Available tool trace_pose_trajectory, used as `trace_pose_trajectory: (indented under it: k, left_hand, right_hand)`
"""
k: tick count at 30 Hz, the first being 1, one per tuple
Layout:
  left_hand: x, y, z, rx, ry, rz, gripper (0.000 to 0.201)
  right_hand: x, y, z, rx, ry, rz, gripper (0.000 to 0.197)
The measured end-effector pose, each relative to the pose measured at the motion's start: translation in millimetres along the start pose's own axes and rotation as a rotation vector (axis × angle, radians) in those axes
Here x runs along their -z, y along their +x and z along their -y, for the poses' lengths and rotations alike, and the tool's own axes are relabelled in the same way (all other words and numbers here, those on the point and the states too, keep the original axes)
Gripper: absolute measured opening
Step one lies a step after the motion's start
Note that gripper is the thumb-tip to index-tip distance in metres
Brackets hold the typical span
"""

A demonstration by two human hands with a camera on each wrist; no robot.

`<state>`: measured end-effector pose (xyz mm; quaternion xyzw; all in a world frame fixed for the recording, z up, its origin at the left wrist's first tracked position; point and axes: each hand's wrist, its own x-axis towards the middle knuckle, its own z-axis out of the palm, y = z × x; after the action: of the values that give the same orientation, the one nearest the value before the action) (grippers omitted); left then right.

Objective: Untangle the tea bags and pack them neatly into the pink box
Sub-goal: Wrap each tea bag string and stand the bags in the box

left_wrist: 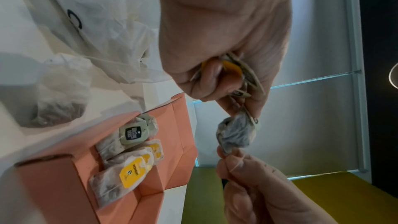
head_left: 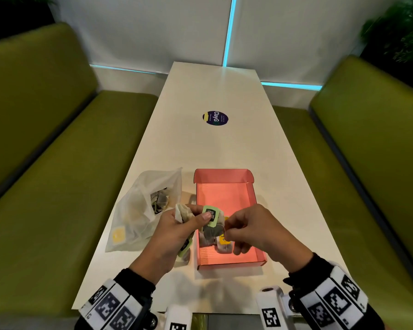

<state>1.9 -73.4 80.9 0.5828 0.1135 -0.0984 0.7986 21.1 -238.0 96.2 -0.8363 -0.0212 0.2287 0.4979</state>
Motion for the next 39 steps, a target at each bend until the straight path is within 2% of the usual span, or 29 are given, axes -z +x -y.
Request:
trace_pose_trajectory:
  k: [3,7,11,17,22,25,27,31,33,36,39]
  left_hand:
    - [-3.7,-3.5,-2.4,-0.014,-0.038,0.011,0.008]
    - [-6.3,-5.6,-4.8,-0.012,-0.105,0.024,0.017]
    - [-7.1,-6.5,-5.8,-0.01,-0.16,0.01,0.008]
    - [-2.6,-3.6,-5.7,-0.032,-0.208,-0.054,0.01]
    - [-1.1,-3.9,-3.6,-0.045,-0.189,-0.054,0.011]
    - [-3.9,-5.2,-3.4,-0.053,-0.169,-0.035,0.012]
    - [-4.9,-5.2,-2.3,-0.058,-0.148,-0.032,0.013]
    - [-4.7,-4.3,0.4,-0.073,-0.094,-0.025,0.009]
    - [-6.2,-5.6,-0.6,-0.075,-0.097,-0.015,0.007]
    - [-7.0,-7.4,-2.0,-0.071,-0.12,-0.036,0.005]
    - [-4.7,-4.1,-0.5,-0.074,-0.116,-0.099,0.011]
  right_hand:
    - [-4.3,0.3,1.4,0.006,0.025,0.028,0.01]
    - [-9.8,1.5,-0.1,0.008,0.083,0.018,0.013]
    - [-14.9,0.9,-3.3,0.01,0.171,0.05,0.013]
    - [-12.9,1.7,-13.8,-0.014,0.336,-0.02,0.013]
    - [-11.5,1.0,-16.2,-0.04,0.427,-0.063,0.014]
    - [-12.3,-0.5,-12.5,0.03,0.361,-0.204,0.018]
    - [-12.1,-4.1,-7.3,0.137,0.365,-0.283,0.018]
    - [-16.0,-10.4,3.7,0.316,0.184,-0.232,0.023]
    - [-17.4,-8.6,5.5,0.345,0.128,-0.277,0.025]
    - [-14.0,-4.8,5.5,0.361,0.189,-0.324,0.021]
    - [-4.1,-6.4,4.9,0.379,0.149,-0.271,0.017]
